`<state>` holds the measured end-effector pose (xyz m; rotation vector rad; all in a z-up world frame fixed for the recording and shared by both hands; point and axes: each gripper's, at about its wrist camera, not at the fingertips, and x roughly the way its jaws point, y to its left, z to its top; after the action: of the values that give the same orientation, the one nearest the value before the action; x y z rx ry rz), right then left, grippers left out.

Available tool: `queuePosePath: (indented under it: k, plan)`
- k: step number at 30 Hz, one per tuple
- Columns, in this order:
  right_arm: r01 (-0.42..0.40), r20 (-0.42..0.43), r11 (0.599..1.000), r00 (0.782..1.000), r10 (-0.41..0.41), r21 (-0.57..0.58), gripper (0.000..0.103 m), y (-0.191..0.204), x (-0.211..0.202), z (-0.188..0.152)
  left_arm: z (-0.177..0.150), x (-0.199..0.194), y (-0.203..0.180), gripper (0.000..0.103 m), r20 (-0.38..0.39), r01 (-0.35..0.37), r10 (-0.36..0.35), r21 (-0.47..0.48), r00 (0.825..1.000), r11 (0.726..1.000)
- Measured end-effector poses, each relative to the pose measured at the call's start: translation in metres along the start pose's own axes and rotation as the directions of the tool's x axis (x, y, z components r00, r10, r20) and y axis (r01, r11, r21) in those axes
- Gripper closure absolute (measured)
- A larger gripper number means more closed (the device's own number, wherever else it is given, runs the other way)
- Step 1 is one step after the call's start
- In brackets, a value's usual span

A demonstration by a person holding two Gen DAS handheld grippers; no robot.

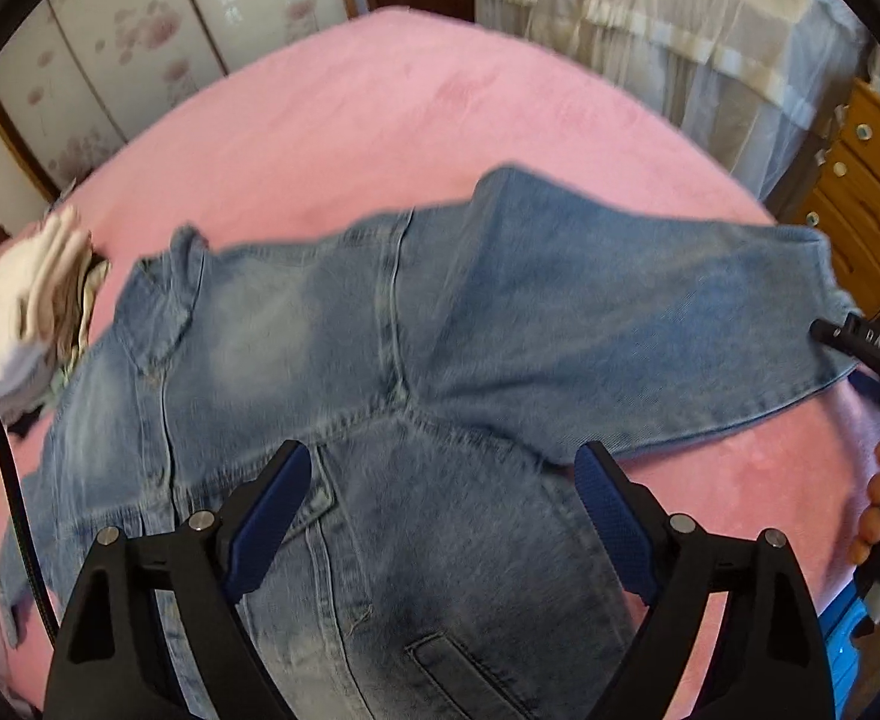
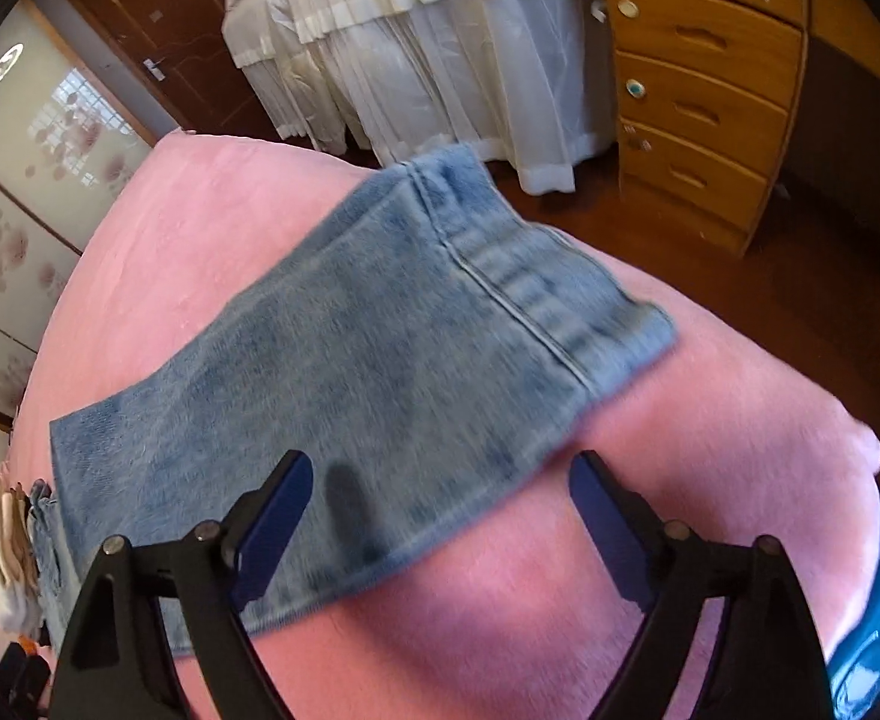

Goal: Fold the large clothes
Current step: 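Grasp the denim sleeve cuff with the right tool and lift it, then lay the sleeve across the jacket front and open the right tool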

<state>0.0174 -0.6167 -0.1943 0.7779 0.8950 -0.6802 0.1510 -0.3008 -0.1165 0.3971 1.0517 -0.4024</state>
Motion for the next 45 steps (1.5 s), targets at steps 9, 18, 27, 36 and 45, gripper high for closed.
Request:
queuePosePath:
  k: [9, 18, 27, 36, 45]
  plan:
    - [-0.025, 0.177, 0.978, 0.982, 0.063, -0.207, 0.094, 0.074, -0.061, -0.01, -0.024, -0.011, 0.052, 0.017, 0.025, -0.116, 0.117, -0.041, 0.993, 0.992]
    - [-0.268, 0.128, 0.714, 0.885, 0.449, -0.647, 0.094, 0.262, -0.145, -0.107, -0.059, -0.04, 0.165, 0.017, 0.042, -0.132, 0.15, -0.283, 0.988, 0.95]
    - [-0.261, -0.15, 0.547, 0.959, 0.24, -0.795, 0.079, 0.344, -0.02, -0.227, -0.099, -0.02, 0.231, 0.017, -0.015, -0.142, 0.146, -0.35, 0.989, 0.926]
    - [-0.375, -0.228, 0.641, 0.925, 0.303, -0.67, 0.042, 0.28, -0.04, -0.225, -0.099, 0.013, 0.219, 0.017, -0.005, 0.073, -0.082, -0.395, 0.997, 0.916]
    - [-0.286, -0.104, 0.669, 0.949, 0.299, -0.686, 0.041, 0.231, -0.08, -0.219, -0.077, 0.06, 0.197, 0.017, 0.027, 0.309, -0.335, -0.464, 0.942, 0.831]
